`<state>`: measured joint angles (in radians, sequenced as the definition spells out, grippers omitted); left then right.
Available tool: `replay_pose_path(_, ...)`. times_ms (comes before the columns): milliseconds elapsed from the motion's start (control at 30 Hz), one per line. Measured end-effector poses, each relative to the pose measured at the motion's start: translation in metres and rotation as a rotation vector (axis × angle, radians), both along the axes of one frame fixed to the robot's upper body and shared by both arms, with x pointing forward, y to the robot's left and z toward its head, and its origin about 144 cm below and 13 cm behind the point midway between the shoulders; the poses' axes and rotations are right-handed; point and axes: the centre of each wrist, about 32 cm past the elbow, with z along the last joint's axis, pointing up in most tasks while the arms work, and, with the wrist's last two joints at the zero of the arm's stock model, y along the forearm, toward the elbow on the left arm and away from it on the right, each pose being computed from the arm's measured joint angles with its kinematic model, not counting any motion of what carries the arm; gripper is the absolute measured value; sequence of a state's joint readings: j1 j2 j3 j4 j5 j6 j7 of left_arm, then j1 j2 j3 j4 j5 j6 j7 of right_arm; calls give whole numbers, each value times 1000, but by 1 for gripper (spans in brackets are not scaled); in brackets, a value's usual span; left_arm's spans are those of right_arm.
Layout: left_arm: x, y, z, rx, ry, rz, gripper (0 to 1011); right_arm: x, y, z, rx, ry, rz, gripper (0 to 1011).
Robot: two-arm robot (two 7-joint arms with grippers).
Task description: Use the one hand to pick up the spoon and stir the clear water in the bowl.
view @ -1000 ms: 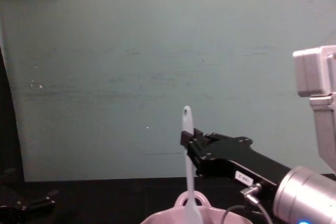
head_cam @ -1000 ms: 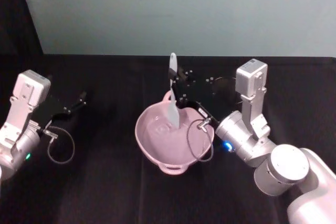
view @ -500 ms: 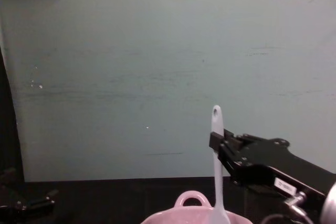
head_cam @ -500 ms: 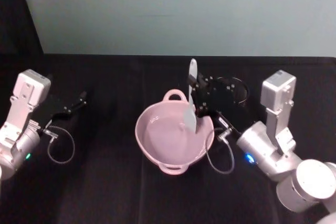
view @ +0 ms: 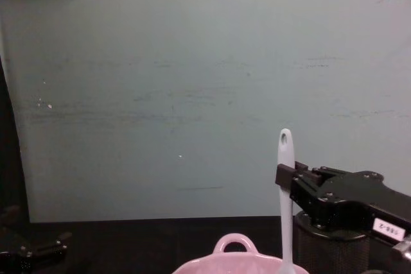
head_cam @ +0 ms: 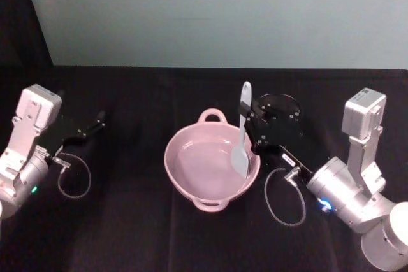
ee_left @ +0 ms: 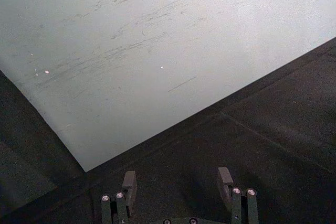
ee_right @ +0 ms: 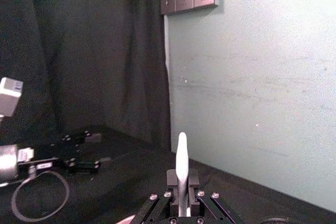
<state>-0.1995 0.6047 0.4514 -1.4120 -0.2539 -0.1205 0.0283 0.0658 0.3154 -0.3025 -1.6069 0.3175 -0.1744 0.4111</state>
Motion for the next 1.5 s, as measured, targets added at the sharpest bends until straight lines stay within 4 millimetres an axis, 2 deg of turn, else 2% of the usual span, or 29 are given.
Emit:
replay_pose_path(367, 0, 0, 0, 0, 0, 0, 1011, -11, -12, 19, 9, 68, 13, 109)
replay_pose_path(967, 0, 0, 0, 0, 0, 0, 1011, -3, -26, 64, 169, 97, -103, 109)
replay_pose_path(1233, 0, 0, 0, 0, 0, 0, 1011, -3, -26, 69, 265, 86, -177, 109)
replay_pose_path(1500, 0, 0, 0, 0, 0, 0, 1011, 3, -32, 64, 405, 109, -265, 109)
